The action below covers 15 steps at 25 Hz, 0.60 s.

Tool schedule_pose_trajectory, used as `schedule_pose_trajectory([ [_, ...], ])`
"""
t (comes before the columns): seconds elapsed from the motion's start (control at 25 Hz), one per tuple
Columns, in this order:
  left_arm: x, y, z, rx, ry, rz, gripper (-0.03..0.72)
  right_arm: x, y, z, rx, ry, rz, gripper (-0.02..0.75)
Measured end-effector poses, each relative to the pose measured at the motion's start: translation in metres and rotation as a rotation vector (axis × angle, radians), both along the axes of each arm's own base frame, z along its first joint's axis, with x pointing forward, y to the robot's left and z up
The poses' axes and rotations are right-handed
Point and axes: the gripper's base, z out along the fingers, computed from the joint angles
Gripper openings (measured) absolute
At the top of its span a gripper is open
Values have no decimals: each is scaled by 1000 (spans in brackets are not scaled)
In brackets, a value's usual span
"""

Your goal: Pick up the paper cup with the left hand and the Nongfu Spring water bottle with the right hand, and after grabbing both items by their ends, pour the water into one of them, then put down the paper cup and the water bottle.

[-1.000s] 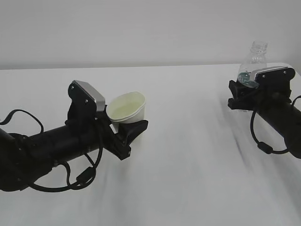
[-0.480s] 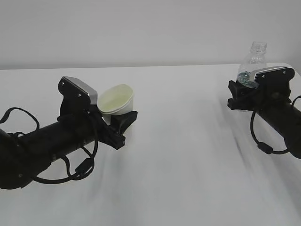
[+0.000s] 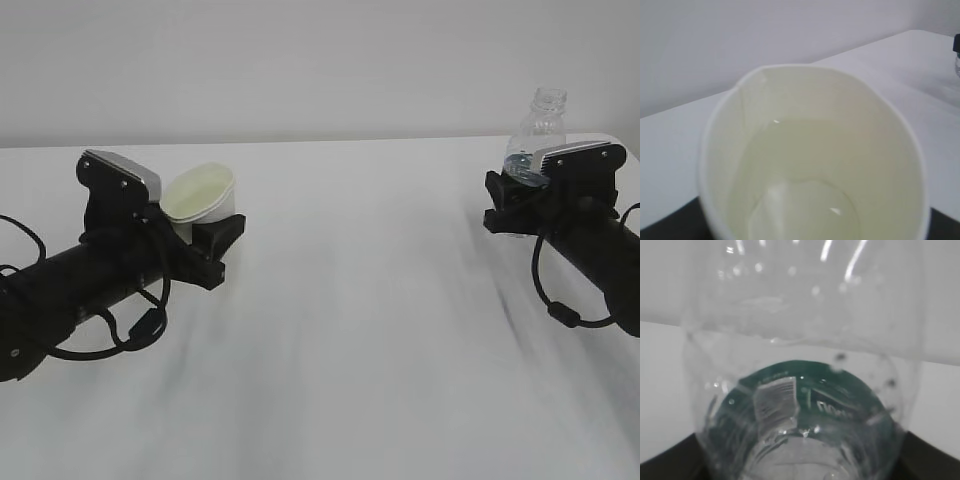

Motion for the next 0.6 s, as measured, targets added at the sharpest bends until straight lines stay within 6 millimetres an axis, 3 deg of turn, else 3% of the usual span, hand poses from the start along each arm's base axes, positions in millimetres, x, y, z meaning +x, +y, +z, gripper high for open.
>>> schedule_pose_trajectory([
  [0.6, 15, 43, 0, 0, 0, 134, 446, 0, 0, 0, 0, 0, 0, 468],
])
